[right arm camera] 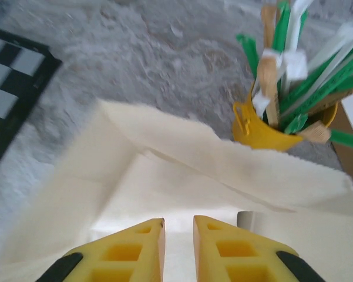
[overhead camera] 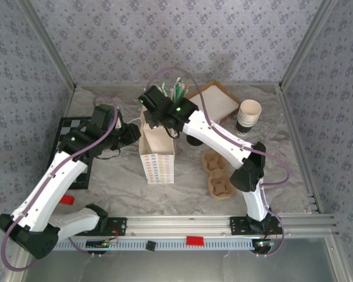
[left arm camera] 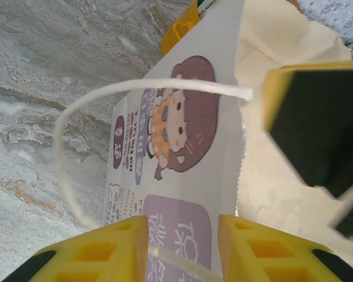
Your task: Pack the takeout coffee
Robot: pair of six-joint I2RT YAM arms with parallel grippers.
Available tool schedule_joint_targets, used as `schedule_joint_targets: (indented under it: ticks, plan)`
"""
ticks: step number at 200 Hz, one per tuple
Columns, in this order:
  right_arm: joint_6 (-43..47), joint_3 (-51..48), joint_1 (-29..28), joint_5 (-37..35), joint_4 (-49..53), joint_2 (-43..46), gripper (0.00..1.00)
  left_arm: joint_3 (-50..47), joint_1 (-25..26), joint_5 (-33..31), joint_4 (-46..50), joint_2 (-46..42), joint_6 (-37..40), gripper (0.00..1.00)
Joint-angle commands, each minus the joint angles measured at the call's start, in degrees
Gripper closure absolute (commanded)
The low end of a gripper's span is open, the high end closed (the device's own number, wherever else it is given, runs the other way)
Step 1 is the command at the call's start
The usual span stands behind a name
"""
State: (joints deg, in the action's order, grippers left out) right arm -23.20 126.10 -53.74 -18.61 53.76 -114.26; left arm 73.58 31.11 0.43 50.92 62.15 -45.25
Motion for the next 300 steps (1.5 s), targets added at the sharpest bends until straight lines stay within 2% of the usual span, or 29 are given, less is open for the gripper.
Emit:
schedule_joint_targets:
  ticks: [1,51,69,79,110,120,130,149,161,171,185,211,226,247,256,267,279,287,300]
  plan:
    - [1.9,4.5,-0.1,-0.2,2.0,4.2,0.75,2.2,-0.5,-0.4,0.1,-0.3,0.9,0.64]
    - [2.6,4.3,2.4,0.8,2.8,11.6,0.62,4.6,-1.0,-1.2,1.8,-0.5,2.2,0.63]
    - [3.2,0.2,4.7,-0.5,3.3,16.8,0.55,6.3,-2.0,-3.4,3.5,-1.3,4.0,0.55]
    - [3.3,-3.9,6.3,-2.8,3.3,20.5,0.46,7.2,-3.0,-5.7,4.8,-2.2,5.1,0.5]
    - [1.7,-24.5,16.7,-6.1,-0.1,35.3,0.29,5.3,-10.0,-16.8,7.3,-5.7,7.6,0.38]
    - [1.0,-31.9,21.0,-7.0,-1.5,40.3,0.23,3.2,-13.2,-22.4,8.0,-6.6,7.6,0.34]
    - [1.8,-40.7,25.0,-9.4,-5.0,45.2,0.17,-0.2,-17.1,-24.8,6.5,-7.6,8.9,0.32]
    - [2.6,-56.2,33.4,-13.9,-12.3,52.2,0.0,-9.6,-25.5,-26.2,-0.8,-7.0,11.7,0.21]
    - [2.1,-67.1,38.7,-17.1,-18.5,54.7,0.0,-15.6,-29.0,-29.8,-7.3,-5.5,13.5,0.11]
    - [3.5,-75.0,43.1,-16.1,-26.7,55.7,0.0,-21.1,-30.0,-35.4,-14.3,-4.0,15.4,0.01]
    - [5.4,-83.8,48.0,-15.6,-37.2,54.5,0.0,-29.0,-30.1,-38.7,-26.9,-2.3,21.5,0.0]
    - [11.1,-95.4,52.1,-14.2,-58.2,49.1,0.0,-38.5,-30.1,-34.9,-46.5,0.4,30.6,0.0]
    - [13.1,-101.5,55.0,-4.1,-71.0,47.6,0.0,-43.9,-30.1,-27.9,-58.4,0.9,35.3,0.0]
    - [13.7,-108.5,58.3,4.2,-88.4,43.7,0.0,-50.1,-30.1,-20.7,-74.8,3.1,38.8,0.0]
    - [14.2,-107.4,60.2,8.0,-87.9,42.4,0.0,-50.6,-30.1,-18.4,-79.2,5.9,40.3,0.0]
    - [16.1,-106.3,60.6,11.4,-92.5,39.0,0.0,-49.3,-30.1,-16.6,-79.5,9.6,42.3,0.0]
    - [19.2,-105.4,59.4,15.3,-97.9,34.4,0.0,-48.6,-30.1,-16.0,-80.0,12.8,42.7,0.0]
    - [20.7,-103.1,58.5,16.2,-95.3,31.6,0.01,-49.7,-30.0,-14.5,-82.6,13.7,43.8,0.0]
    - [24.0,-101.7,56.0,17.1,-96.8,27.9,0.0,-52.7,-30.0,-11.5,-89.6,13.4,44.6,0.0]
